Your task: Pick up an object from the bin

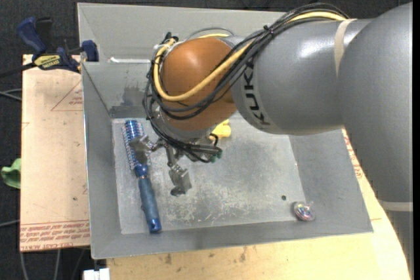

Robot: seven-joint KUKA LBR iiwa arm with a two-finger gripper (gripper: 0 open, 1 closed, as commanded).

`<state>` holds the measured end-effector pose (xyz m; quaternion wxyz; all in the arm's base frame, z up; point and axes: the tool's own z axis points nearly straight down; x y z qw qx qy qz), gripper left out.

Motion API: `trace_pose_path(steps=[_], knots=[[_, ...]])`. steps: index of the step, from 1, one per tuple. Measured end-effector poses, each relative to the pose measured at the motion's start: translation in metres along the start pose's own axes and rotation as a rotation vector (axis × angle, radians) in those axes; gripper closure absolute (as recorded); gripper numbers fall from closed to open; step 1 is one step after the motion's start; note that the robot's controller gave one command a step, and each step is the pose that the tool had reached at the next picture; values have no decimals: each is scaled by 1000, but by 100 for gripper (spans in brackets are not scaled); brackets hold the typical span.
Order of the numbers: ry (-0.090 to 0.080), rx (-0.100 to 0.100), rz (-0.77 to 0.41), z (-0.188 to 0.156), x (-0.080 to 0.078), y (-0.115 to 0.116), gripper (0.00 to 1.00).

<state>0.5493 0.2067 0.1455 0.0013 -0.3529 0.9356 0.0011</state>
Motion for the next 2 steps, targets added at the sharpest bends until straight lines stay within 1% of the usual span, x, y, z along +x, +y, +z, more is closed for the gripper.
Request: trace_pose_path(steps=[1,2], knots=[[6,-4,-394,76,-13,28,0],[2,-2,-391,74,-15,26,100]])
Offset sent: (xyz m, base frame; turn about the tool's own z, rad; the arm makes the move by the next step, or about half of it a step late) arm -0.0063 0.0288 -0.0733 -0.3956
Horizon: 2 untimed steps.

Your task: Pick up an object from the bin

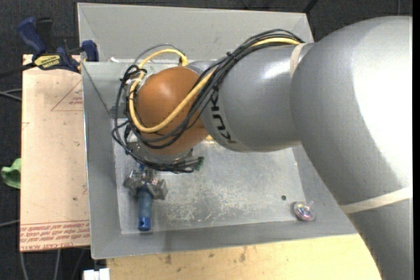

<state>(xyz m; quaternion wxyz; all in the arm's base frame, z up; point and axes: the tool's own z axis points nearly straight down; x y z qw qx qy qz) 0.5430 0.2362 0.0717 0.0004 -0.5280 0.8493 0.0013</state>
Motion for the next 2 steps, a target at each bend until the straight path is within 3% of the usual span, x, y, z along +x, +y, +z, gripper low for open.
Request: trace_pose_path(steps=[1,2], knots=[[-6,8,-115,-156,13,-12,100],[-1,1,-116,-151,13,-10,0]])
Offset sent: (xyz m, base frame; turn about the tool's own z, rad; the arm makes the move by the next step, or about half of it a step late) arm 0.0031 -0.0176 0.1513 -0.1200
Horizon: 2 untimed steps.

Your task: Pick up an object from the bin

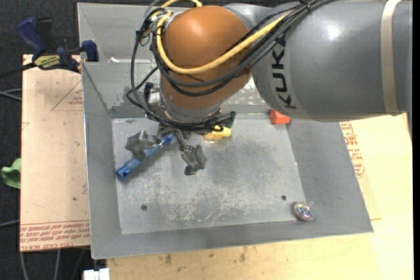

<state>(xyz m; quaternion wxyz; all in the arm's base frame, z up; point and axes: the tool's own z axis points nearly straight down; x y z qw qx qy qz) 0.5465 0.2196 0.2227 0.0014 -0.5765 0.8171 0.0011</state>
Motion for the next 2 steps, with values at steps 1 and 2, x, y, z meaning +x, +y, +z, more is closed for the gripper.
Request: trace_pose_path(steps=[1,2], knots=[[0,5,-40,38,16,-106,0],[5,-7,40,138,35,-86,0]])
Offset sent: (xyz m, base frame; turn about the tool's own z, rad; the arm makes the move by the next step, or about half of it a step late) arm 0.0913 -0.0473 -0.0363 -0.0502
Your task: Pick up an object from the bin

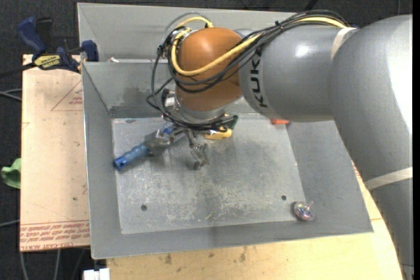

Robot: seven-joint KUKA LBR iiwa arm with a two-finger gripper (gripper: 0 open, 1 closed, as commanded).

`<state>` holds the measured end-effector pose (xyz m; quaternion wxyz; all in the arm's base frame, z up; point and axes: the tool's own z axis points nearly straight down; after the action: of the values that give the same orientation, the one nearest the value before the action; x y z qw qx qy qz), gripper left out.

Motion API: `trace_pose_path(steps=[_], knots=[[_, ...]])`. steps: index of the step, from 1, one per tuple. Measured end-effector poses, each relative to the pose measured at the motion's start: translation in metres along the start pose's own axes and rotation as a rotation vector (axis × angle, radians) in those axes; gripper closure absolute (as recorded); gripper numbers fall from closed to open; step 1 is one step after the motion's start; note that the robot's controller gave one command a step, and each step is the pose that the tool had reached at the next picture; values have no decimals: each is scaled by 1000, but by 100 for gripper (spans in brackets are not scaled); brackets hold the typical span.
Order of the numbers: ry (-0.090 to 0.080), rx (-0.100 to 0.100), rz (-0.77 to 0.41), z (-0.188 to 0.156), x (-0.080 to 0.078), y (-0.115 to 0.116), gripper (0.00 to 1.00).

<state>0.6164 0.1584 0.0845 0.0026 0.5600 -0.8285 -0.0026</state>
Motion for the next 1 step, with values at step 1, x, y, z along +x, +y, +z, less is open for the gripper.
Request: trace_pose_path(steps=[1], knots=[[-10,10,-17,14,-67,6,0]])
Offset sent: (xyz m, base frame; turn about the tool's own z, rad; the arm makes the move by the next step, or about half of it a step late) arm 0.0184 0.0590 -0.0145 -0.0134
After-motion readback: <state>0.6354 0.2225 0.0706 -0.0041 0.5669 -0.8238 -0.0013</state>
